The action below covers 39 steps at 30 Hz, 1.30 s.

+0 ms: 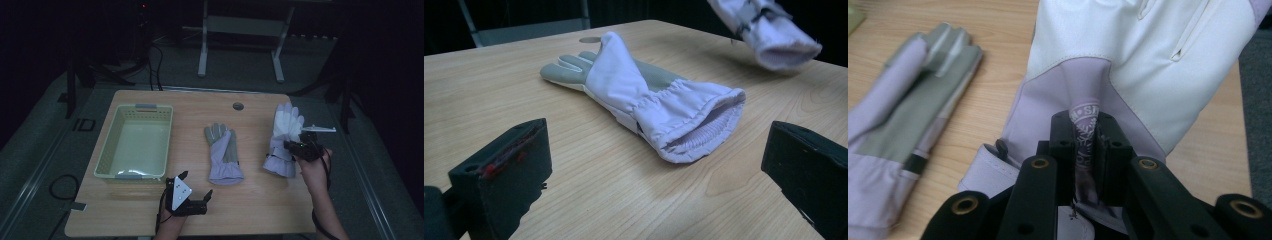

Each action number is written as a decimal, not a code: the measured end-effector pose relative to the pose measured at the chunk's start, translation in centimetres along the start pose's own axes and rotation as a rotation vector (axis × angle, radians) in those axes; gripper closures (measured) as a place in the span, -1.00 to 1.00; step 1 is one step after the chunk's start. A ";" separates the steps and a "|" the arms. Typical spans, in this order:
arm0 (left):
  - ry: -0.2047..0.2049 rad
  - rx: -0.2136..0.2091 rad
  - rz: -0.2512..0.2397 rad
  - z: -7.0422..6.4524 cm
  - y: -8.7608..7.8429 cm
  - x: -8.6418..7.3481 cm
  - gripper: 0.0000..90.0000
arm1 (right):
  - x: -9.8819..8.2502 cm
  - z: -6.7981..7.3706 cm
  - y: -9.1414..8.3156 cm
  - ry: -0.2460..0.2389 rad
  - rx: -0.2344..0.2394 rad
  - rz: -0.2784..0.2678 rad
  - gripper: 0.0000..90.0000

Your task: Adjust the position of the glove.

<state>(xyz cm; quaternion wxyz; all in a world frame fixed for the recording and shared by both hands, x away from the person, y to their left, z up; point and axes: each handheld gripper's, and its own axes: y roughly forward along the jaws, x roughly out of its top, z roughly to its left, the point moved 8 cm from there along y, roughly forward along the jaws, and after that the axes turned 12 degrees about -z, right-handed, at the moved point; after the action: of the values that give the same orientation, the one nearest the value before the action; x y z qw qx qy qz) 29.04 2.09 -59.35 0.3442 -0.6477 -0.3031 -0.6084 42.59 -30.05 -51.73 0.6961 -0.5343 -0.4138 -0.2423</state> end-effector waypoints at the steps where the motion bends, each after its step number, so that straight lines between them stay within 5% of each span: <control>1: 0.000 0.000 0.000 0.0 0.0 0.0 -1.00 | 0.5 0.3 -0.2 -0.005 0.003 -0.009 0.80; 9: 0.001 -0.002 -0.002 0.0 0.0 0.0 -1.00 | 3.8 2.7 -1.9 -0.041 0.034 -0.048 0.80; 20: 0.004 -0.003 0.002 0.0 0.0 0.0 -1.00 | 7.4 9.9 -2.8 -0.104 0.118 -0.102 0.79; 30: 0.006 -0.008 0.001 -0.1 0.0 0.0 -1.00 | 6.9 14.6 -1.6 -0.104 0.194 -0.073 0.79; 39: -0.001 -0.019 -0.005 -0.1 0.0 0.0 -1.00 | 3.5 17.7 1.4 -0.133 0.227 0.037 0.79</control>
<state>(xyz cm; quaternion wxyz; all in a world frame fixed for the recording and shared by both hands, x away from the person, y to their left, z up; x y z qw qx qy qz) 28.92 2.01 -59.32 0.3366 -0.6505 -0.2991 -0.6116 39.96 -12.47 -48.02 0.7275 -0.4745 -0.4739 -0.1453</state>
